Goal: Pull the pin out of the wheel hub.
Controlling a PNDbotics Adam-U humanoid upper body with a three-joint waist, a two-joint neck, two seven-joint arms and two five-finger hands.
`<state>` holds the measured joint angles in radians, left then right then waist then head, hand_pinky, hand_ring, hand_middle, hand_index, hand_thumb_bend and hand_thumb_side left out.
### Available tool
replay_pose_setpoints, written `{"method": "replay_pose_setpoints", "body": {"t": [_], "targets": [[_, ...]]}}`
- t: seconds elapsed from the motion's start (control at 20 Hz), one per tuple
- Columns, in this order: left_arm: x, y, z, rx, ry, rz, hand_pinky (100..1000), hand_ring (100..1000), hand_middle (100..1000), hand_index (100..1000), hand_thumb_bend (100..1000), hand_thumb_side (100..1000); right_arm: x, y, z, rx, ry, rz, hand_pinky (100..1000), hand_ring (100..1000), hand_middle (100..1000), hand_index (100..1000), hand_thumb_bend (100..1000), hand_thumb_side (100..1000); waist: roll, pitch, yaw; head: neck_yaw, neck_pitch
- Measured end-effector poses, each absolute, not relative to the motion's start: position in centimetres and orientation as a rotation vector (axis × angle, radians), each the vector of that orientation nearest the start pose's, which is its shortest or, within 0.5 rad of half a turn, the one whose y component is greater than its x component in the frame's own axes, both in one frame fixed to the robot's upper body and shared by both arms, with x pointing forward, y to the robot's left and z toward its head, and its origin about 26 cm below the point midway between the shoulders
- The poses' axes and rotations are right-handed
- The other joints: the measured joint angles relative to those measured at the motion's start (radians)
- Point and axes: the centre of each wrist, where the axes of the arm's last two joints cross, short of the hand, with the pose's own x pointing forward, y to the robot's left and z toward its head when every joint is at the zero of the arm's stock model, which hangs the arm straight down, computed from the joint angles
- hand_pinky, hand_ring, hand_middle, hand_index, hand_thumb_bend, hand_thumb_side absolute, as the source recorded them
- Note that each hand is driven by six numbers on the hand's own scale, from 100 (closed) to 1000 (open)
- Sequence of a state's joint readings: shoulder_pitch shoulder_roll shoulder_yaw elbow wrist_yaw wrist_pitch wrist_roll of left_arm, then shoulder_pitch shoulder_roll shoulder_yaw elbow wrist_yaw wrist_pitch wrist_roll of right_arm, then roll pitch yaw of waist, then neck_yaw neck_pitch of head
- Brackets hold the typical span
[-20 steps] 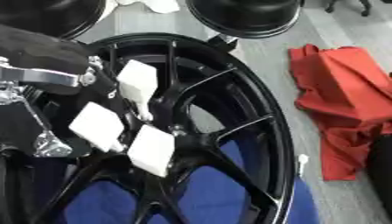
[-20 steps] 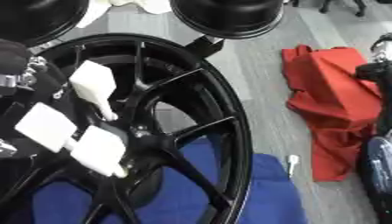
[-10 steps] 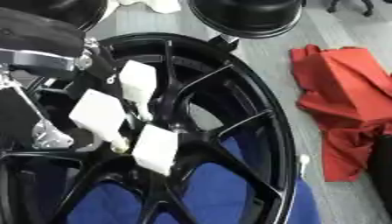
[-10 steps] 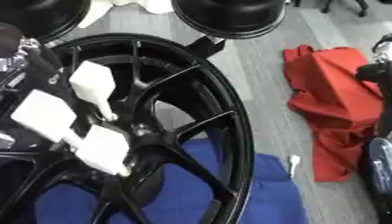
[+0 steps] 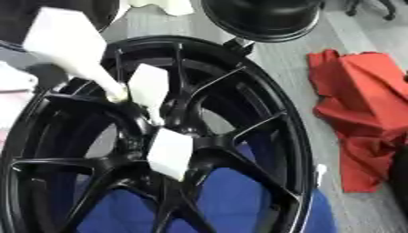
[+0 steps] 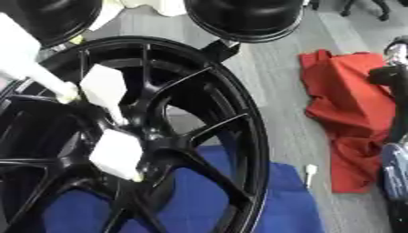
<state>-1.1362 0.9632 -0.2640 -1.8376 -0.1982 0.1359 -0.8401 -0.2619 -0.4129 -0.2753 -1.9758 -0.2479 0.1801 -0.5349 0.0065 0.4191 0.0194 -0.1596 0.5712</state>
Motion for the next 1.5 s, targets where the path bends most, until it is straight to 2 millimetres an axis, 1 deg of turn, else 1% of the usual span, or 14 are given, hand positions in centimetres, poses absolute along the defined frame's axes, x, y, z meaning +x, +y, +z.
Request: {"method": "replay_pose_setpoints", "body": {"t": [0.25, 0.3, 0.35, 0.4, 0.45, 0.5, 0.65, 0.95, 1.0, 1.05, 1.15, 1.2, 1.25, 1.5], "targets": [[30.2, 29.6, 44.9, -1.350, 2.609, 2.448, 558, 417, 303, 449, 100, 183, 28.6, -35.1, 22.2, -0.592, -2.115, -0.520, 532, 485, 620, 689, 100, 409, -0.011, 0.000, 0.010, -0.021, 0.002], [30.3, 30.6, 44.7, -1.384, 2.646, 2.424, 618, 488, 376, 525, 100, 165, 28.6, -35.1, 22.3, -0.599, -2.119, -0.519, 532, 485, 620, 689, 100, 409, -0.012, 0.000, 0.010, -0.023, 0.002], [30.4, 31.5, 44.5, -1.415, 2.673, 2.406, 743, 635, 568, 708, 144, 153, 28.6, -35.1, 22.4, -0.603, -2.122, -0.519, 532, 485, 620, 689, 100, 408, -0.012, 0.000, 0.010, -0.023, 0.002], [30.6, 32.2, 44.2, -1.441, 2.686, 2.402, 926, 895, 862, 919, 222, 360, 28.6, -35.1, 22.4, -0.605, -2.124, -0.519, 532, 485, 620, 689, 100, 409, -0.013, 0.000, 0.009, -0.023, 0.002], [30.7, 32.7, 43.8, -1.459, 2.688, 2.411, 960, 954, 917, 966, 293, 615, 28.6, -35.1, 22.4, -0.608, -2.125, -0.518, 531, 484, 619, 689, 100, 410, -0.014, 0.000, 0.008, -0.023, 0.002], [30.8, 33.1, 43.3, -1.474, 2.682, 2.421, 979, 975, 940, 992, 384, 703, 28.6, -35.1, 22.4, -0.609, -2.125, -0.517, 531, 484, 619, 688, 100, 410, -0.015, 0.000, 0.006, -0.022, 0.002], [30.8, 34.4, 42.2, -1.544, 2.658, 2.418, 964, 970, 933, 997, 410, 793, 28.6, -35.1, 22.4, -0.609, -2.125, -0.517, 532, 484, 619, 688, 100, 411, -0.015, 0.001, 0.001, -0.016, 0.004], [30.1, 35.6, 41.6, -1.609, 2.685, 2.306, 937, 946, 904, 988, 322, 744, 28.7, -35.0, 22.6, -0.604, -2.134, -0.518, 532, 483, 619, 688, 100, 410, -0.013, 0.007, -0.002, -0.006, 0.007], [30.1, 35.6, 41.6, -1.611, 2.696, 2.287, 930, 939, 894, 984, 275, 686, 28.7, -35.0, 22.6, -0.604, -2.134, -0.518, 532, 484, 619, 688, 100, 409, -0.012, 0.007, -0.002, -0.006, 0.007], [30.0, 35.6, 41.6, -1.615, 2.707, 2.268, 914, 923, 876, 970, 139, 589, 28.7, -35.0, 22.7, -0.605, -2.134, -0.518, 532, 484, 619, 688, 100, 408, -0.012, 0.007, -0.003, -0.006, 0.007], [29.9, 35.7, 41.8, -1.644, 2.740, 2.211, 765, 766, 710, 804, 100, 152, 28.7, -35.1, 22.7, -0.606, -2.135, -0.517, 532, 483, 618, 688, 100, 407, -0.012, 0.007, -0.003, -0.005, 0.007], [29.7, 35.8, 42.2, -1.667, 2.762, 2.159, 674, 614, 570, 692, 100, 329, 28.7, -35.1, 22.7, -0.608, -2.136, -0.515, 532, 483, 618, 688, 100, 407, -0.014, 0.007, -0.001, -0.005, 0.007], [29.3, 35.8, 42.9, -1.686, 2.789, 2.084, 663, 609, 564, 690, 100, 567, 28.7, -35.1, 22.7, -0.609, -2.136, -0.514, 532, 483, 618, 688, 100, 408, -0.017, 0.007, 0.002, -0.006, 0.008], [26.3, 34.1, 46.4, -1.531, 2.995, 1.585, 676, 630, 578, 695, 100, 565, 28.6, -35.1, 22.7, -0.610, -2.135, -0.515, 535, 484, 619, 689, 100, 407, -0.038, 0.006, 0.017, -0.007, 0.008]]}}
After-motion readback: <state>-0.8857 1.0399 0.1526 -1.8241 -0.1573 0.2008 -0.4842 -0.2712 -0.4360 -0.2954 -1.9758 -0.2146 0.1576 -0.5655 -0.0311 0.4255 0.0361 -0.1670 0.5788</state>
